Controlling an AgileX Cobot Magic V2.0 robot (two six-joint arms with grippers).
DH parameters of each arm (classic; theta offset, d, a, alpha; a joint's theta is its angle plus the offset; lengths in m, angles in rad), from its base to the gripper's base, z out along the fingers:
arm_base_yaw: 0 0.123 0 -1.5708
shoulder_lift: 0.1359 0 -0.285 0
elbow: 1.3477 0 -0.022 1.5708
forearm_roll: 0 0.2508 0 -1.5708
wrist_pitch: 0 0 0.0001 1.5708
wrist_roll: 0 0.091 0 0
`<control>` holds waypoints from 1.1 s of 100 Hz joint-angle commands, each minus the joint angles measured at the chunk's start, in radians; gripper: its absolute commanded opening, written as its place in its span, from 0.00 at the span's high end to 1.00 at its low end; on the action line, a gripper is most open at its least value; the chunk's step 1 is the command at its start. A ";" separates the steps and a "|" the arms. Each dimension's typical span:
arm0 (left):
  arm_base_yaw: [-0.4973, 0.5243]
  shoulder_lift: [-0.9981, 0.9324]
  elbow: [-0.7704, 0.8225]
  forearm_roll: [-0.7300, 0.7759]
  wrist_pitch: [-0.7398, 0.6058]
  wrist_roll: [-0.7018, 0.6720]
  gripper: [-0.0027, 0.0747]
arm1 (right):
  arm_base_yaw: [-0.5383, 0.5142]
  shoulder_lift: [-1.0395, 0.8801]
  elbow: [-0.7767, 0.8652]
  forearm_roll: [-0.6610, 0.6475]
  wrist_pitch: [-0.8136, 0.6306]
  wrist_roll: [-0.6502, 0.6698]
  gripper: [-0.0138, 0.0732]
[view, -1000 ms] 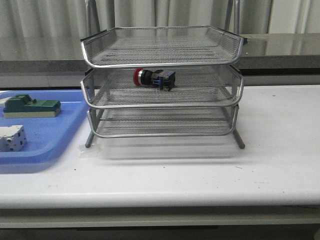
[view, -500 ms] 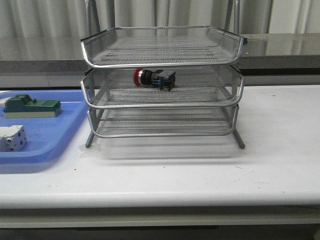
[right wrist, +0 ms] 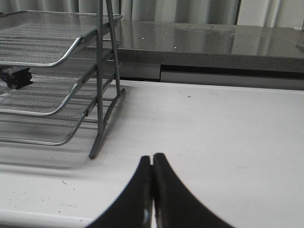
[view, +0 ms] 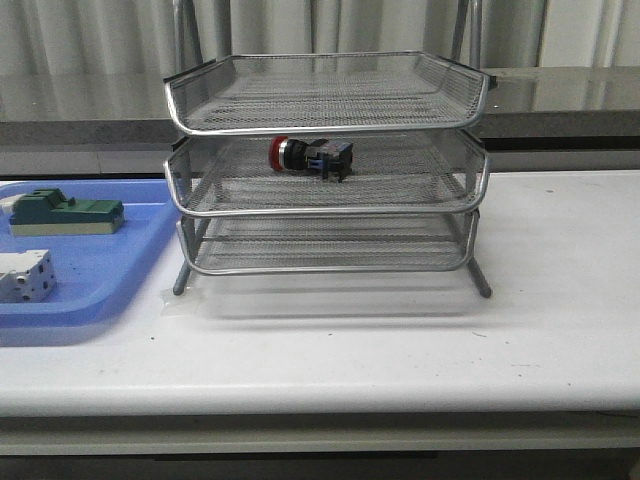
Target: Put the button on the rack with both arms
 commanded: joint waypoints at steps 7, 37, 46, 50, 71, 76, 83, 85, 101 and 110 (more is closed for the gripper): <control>0.025 -0.056 0.045 0.005 -0.082 -0.022 0.99 | -0.004 -0.017 0.002 -0.011 -0.087 -0.003 0.91; 0.124 -0.192 0.180 -0.011 -0.113 -0.038 0.99 | -0.004 -0.017 0.002 -0.011 -0.087 -0.003 0.91; 0.139 -0.190 0.202 -0.011 -0.142 -0.039 0.99 | -0.004 -0.017 0.002 -0.011 -0.086 -0.003 0.91; 0.141 -0.190 0.210 -0.011 -0.155 -0.039 0.99 | -0.004 -0.017 0.002 -0.011 -0.086 -0.003 0.91; 0.141 -0.190 0.229 -0.011 -0.186 -0.040 0.99 | -0.004 -0.017 0.002 -0.011 -0.086 -0.003 0.91; 0.141 -0.190 0.229 -0.011 -0.186 -0.040 0.99 | -0.004 -0.017 0.002 -0.011 -0.086 -0.003 0.91; 0.141 -0.190 0.229 -0.011 -0.186 -0.040 0.99 | -0.004 -0.017 0.002 -0.011 -0.084 -0.003 0.91; 0.141 -0.190 0.229 -0.011 -0.186 -0.040 0.99 | -0.004 -0.017 0.002 -0.011 -0.083 -0.003 0.91; 0.141 -0.190 0.229 -0.013 -0.186 -0.040 0.99 | -0.004 -0.017 0.002 -0.011 -0.081 -0.003 0.91; 0.141 -0.190 0.229 -0.013 -0.186 -0.040 0.99 | -0.004 -0.017 0.002 -0.011 -0.081 -0.003 0.91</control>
